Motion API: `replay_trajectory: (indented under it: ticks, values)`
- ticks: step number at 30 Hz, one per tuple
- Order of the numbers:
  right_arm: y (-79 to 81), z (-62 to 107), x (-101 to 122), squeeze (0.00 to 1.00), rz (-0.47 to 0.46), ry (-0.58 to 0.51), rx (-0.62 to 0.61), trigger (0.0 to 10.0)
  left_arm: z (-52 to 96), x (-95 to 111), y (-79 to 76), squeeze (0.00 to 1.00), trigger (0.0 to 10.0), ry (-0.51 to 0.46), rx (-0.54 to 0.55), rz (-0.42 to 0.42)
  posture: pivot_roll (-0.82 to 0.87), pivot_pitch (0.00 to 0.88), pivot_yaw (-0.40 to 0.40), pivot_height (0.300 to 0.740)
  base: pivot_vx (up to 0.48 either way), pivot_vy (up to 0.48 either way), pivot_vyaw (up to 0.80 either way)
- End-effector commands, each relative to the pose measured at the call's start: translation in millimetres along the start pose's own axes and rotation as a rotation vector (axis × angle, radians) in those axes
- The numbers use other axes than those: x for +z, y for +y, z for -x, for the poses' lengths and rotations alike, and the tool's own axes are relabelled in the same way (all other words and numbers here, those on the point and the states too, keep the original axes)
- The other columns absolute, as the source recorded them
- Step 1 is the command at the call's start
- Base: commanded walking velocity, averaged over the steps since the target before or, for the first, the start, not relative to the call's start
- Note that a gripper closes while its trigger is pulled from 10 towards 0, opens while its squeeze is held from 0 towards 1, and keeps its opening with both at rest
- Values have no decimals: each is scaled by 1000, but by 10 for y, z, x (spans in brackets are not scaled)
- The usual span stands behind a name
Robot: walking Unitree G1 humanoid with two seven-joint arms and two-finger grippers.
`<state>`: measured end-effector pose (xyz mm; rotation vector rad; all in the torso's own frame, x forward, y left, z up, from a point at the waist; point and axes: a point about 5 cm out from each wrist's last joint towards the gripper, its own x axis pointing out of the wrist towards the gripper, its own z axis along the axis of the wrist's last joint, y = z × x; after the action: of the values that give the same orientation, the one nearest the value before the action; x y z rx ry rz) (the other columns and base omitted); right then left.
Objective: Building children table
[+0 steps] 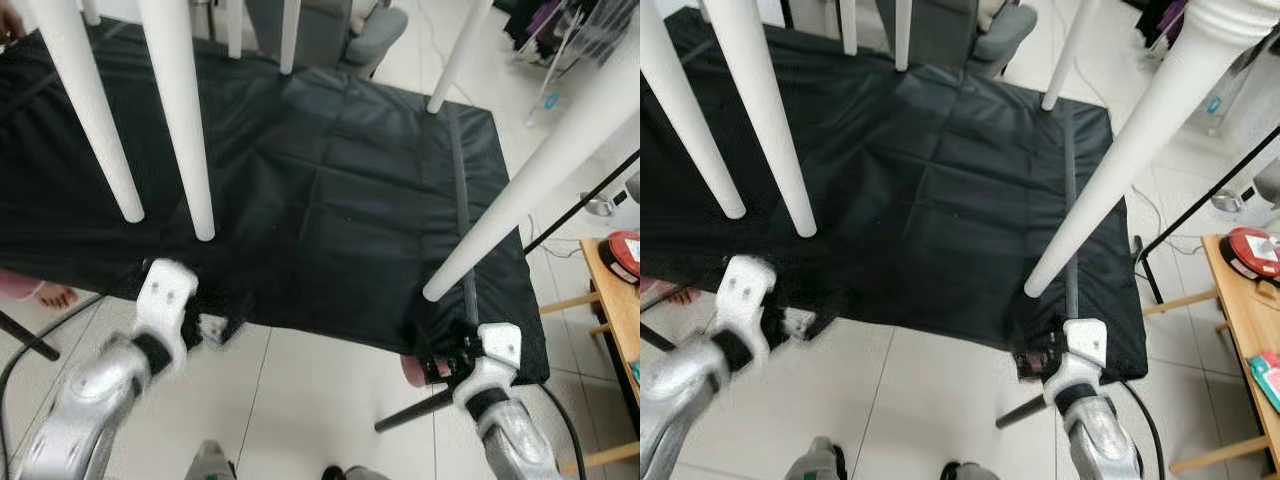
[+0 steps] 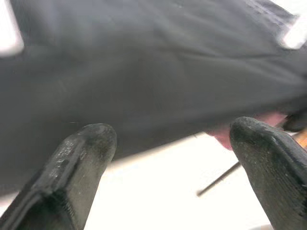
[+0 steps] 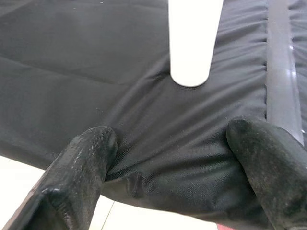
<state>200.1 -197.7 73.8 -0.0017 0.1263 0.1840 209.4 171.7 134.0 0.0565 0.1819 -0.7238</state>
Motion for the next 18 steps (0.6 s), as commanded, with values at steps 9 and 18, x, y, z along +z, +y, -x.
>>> replay_trajectory:
  ticks: [9, 18]
  values:
    - [-152, 170, -3, 0, 85, 33, -15, 10000, 93, 28, -102, 0, 10000, -23, -127, 4, 207, 131, -104, 740, 0, 0, 0]
    - [216, 490, 391, 0, 182, -47, 264, 10000, 147, 104, -15, 0, 10000, 11, -156, -36, 192, 139, -102, 740, 0, 0, 0]
